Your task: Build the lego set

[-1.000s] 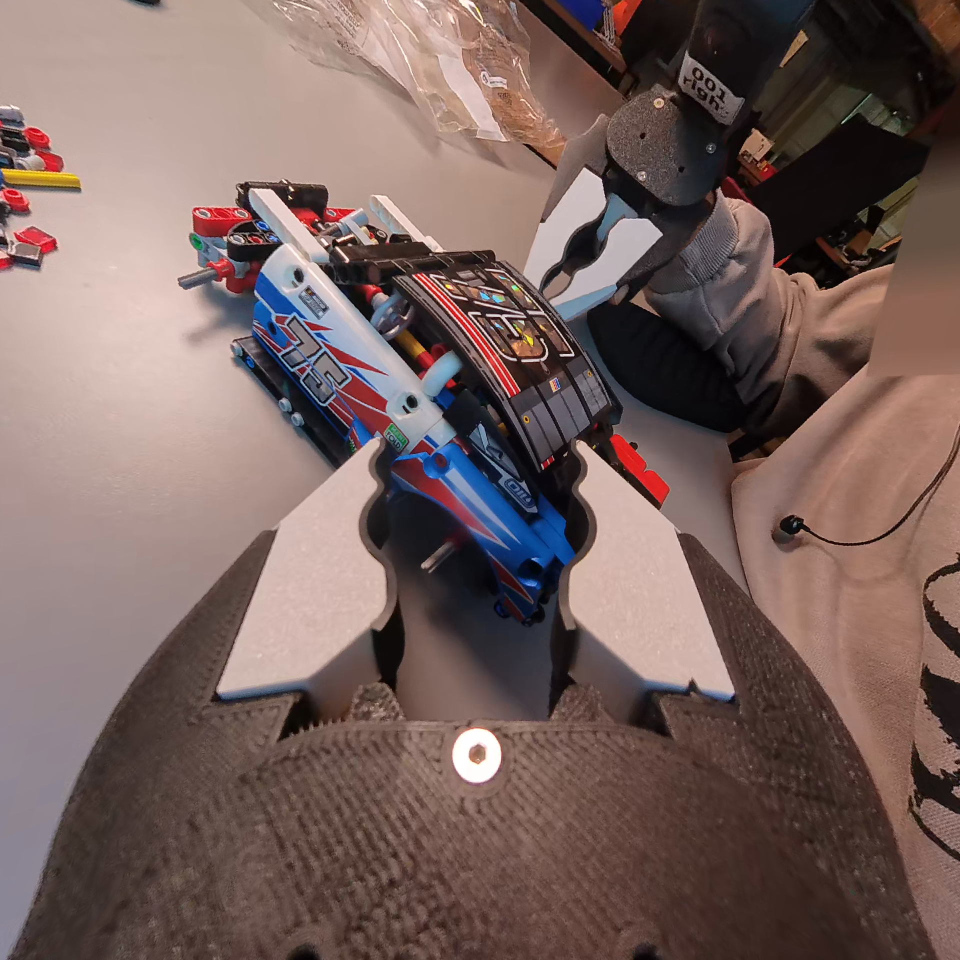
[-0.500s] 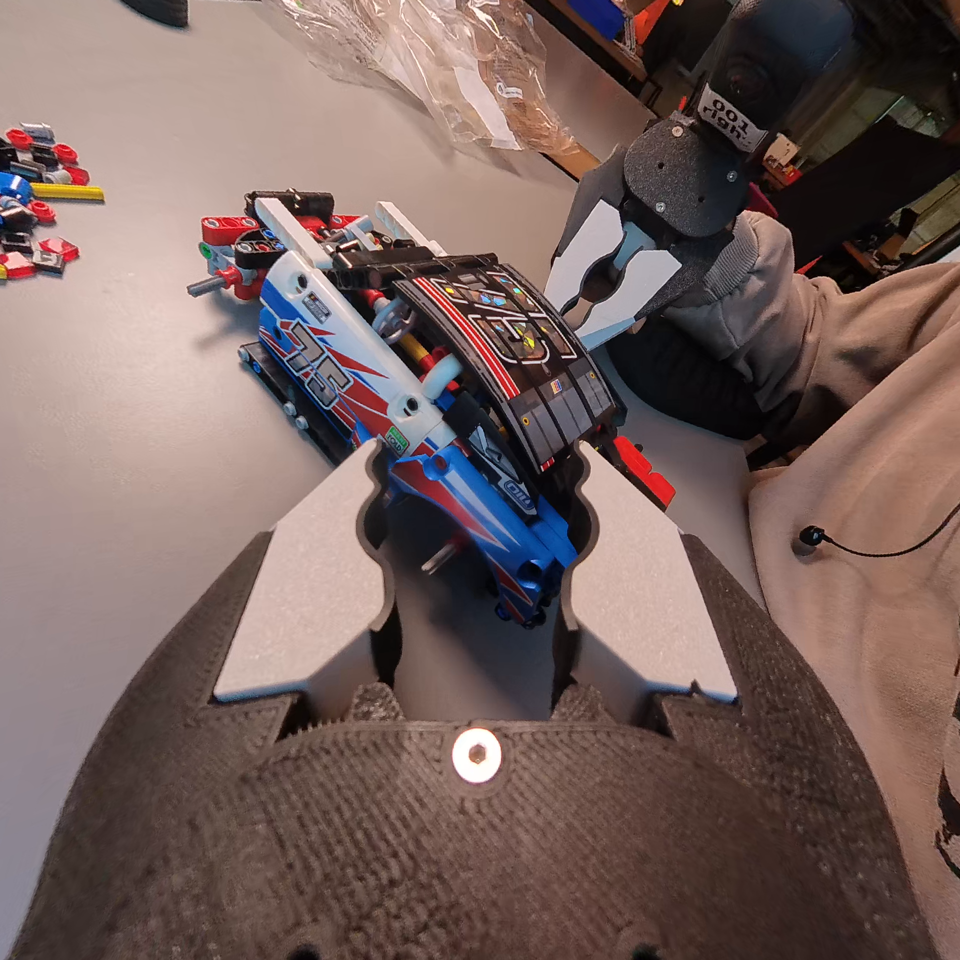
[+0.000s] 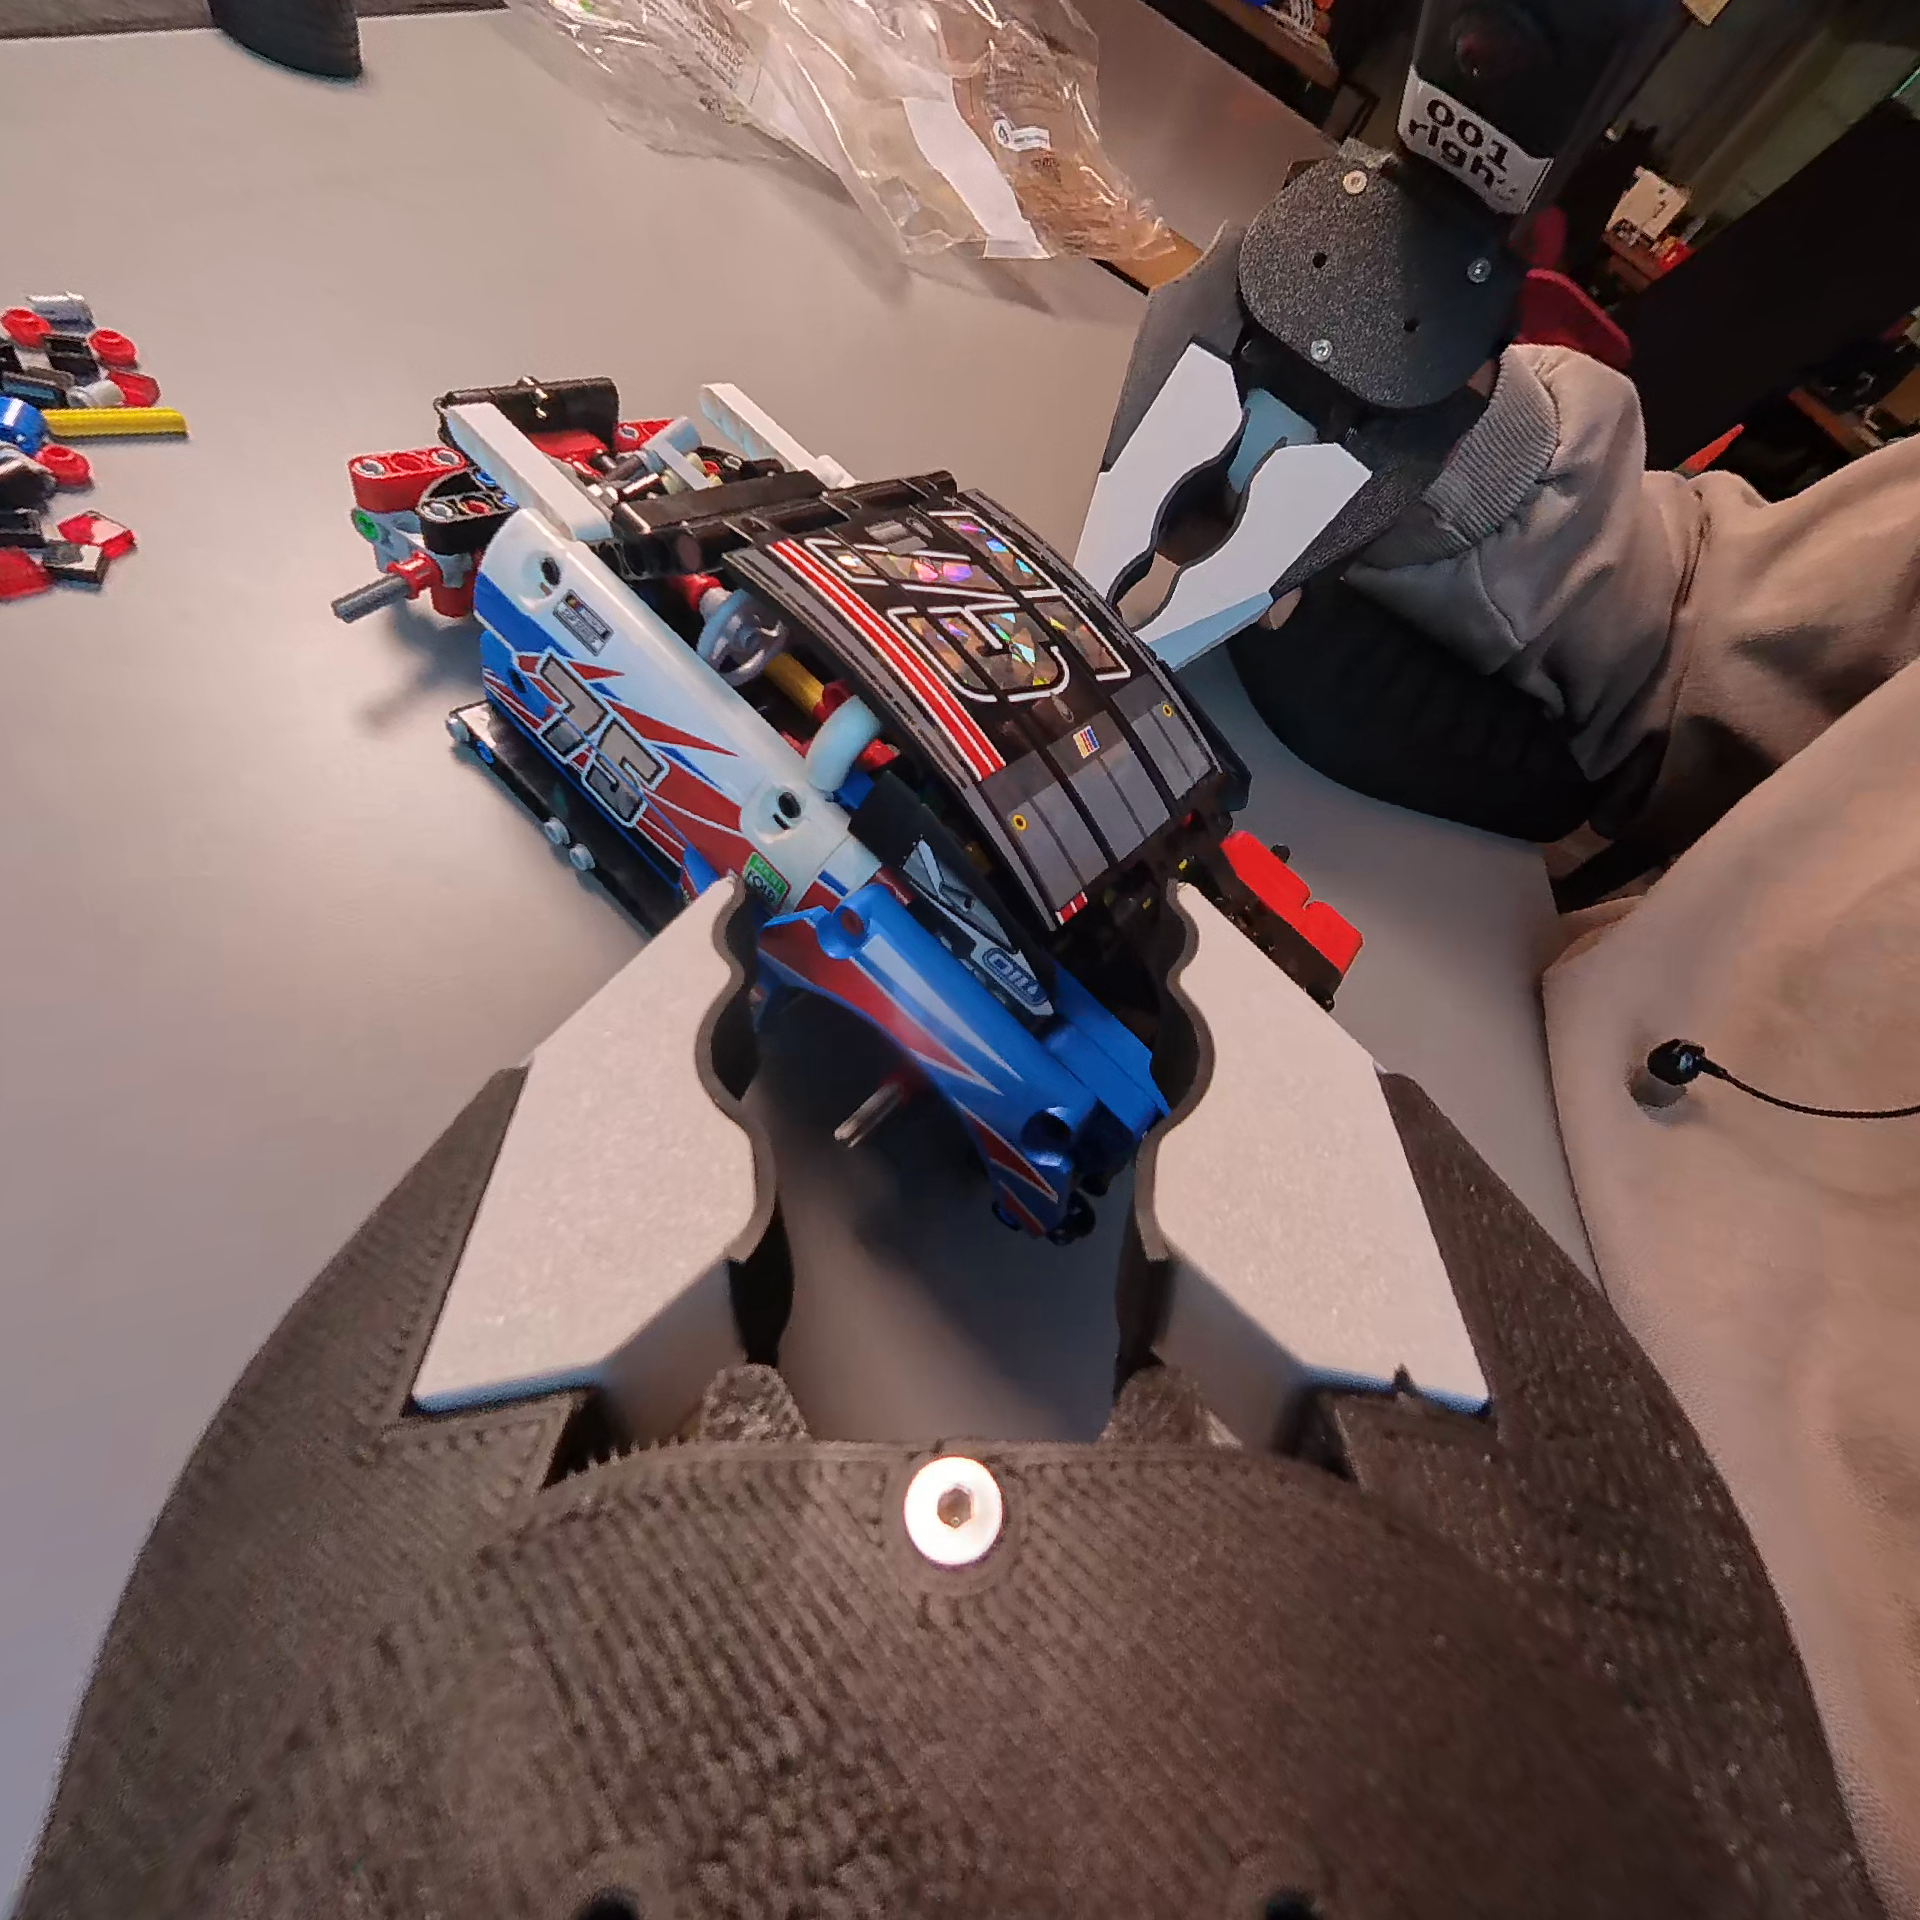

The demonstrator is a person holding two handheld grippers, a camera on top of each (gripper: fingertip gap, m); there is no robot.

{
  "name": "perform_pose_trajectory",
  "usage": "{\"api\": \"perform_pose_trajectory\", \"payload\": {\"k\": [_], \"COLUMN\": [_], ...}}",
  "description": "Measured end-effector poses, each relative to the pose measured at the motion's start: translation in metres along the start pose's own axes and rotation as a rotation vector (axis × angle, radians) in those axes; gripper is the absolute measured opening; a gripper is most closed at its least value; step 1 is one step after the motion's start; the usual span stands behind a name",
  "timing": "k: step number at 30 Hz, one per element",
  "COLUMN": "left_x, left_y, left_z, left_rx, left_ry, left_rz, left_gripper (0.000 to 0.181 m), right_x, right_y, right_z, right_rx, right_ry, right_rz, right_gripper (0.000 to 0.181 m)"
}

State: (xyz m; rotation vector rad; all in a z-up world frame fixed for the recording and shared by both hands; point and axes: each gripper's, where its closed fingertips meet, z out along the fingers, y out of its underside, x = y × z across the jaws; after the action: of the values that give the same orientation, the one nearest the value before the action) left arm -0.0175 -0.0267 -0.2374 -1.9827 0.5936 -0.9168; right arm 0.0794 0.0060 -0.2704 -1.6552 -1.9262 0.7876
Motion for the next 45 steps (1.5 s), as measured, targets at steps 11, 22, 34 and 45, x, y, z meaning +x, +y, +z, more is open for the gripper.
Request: {"api": "perform_pose_trajectory", "payload": {"k": [11, 22, 34, 45], "left_x": [0.0, -0.001, 0.024, 0.004], "left_y": [0.0, -0.005, 0.019, 0.048], "left_z": [0.0, -0.002, -0.008, -0.001], "left_rx": [0.0, 0.002, -0.165, -0.301], "left_ry": [-0.01, -0.072, -0.124, -0.376], "left_rz": [-0.009, 0.032, 0.107, 0.256], "left_gripper": [0.074, 0.077, 0.105, 0.087], "right_x": [0.0, -0.001, -0.004, -0.004], "right_y": [0.0, 0.002, 0.005, 0.005], "right_z": [0.001, 0.002, 0.005, 0.006], "right_rx": [-0.002, -0.03, -0.097, -0.109], "right_ry": [0.008, 0.046, 0.078, 0.092], "right_rz": [-0.017, -0.061, -0.126, -0.137], "right_gripper": [0.002, 0.002, 0.002, 0.001]}}
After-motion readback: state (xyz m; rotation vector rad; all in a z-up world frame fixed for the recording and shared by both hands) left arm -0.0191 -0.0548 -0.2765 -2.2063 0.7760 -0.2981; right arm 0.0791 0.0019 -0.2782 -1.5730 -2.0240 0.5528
